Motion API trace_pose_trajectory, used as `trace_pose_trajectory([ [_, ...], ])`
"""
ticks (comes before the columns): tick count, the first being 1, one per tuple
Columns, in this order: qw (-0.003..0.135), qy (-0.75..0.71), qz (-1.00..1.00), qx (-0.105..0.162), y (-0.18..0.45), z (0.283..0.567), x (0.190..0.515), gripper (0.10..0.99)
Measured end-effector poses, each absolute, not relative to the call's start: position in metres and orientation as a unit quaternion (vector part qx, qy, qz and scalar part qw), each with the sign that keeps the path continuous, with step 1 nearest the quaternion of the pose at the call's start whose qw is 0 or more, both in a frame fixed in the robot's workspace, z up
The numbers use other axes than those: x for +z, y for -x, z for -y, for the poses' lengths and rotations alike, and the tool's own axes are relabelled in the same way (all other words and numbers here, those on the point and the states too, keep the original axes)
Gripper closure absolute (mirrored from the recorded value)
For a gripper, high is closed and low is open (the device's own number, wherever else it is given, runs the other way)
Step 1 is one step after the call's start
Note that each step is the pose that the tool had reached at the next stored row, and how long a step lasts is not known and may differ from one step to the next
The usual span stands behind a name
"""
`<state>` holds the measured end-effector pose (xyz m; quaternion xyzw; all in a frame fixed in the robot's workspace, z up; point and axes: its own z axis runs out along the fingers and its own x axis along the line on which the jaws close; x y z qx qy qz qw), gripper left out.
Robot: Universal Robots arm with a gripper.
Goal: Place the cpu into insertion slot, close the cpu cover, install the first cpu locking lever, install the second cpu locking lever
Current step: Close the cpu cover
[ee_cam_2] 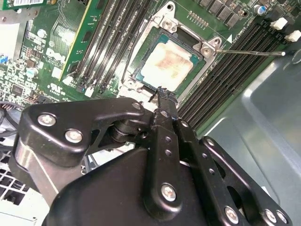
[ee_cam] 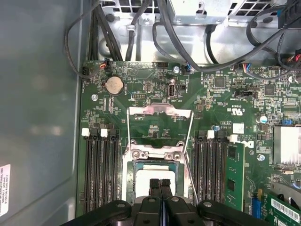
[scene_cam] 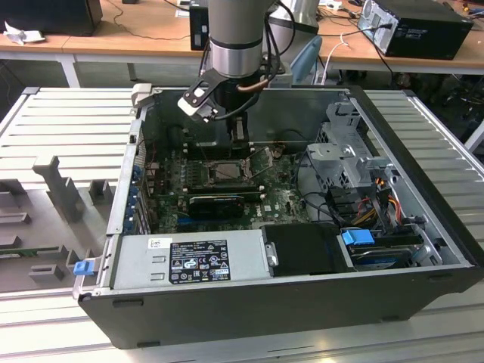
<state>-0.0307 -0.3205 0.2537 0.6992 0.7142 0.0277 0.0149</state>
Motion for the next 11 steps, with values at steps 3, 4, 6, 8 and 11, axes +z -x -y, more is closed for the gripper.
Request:
trace_pose_trajectory([
  [3, 0.015, -0.699, -0.714, 0.028, 0.031, 0.320, 0.259, 0.980],
  [4, 0.015, -0.699, -0.714, 0.028, 0.031, 0.320, 0.260, 0.980],
  [6, 0.015, -0.699, -0.714, 0.028, 0.031, 0.320, 0.266, 0.980],
  [8, 0.015, -0.699, -0.714, 0.028, 0.030, 0.320, 0.267, 0.980],
  [11, 0.015, -0.699, -0.714, 0.028, 0.028, 0.320, 0.269, 0.980],
])
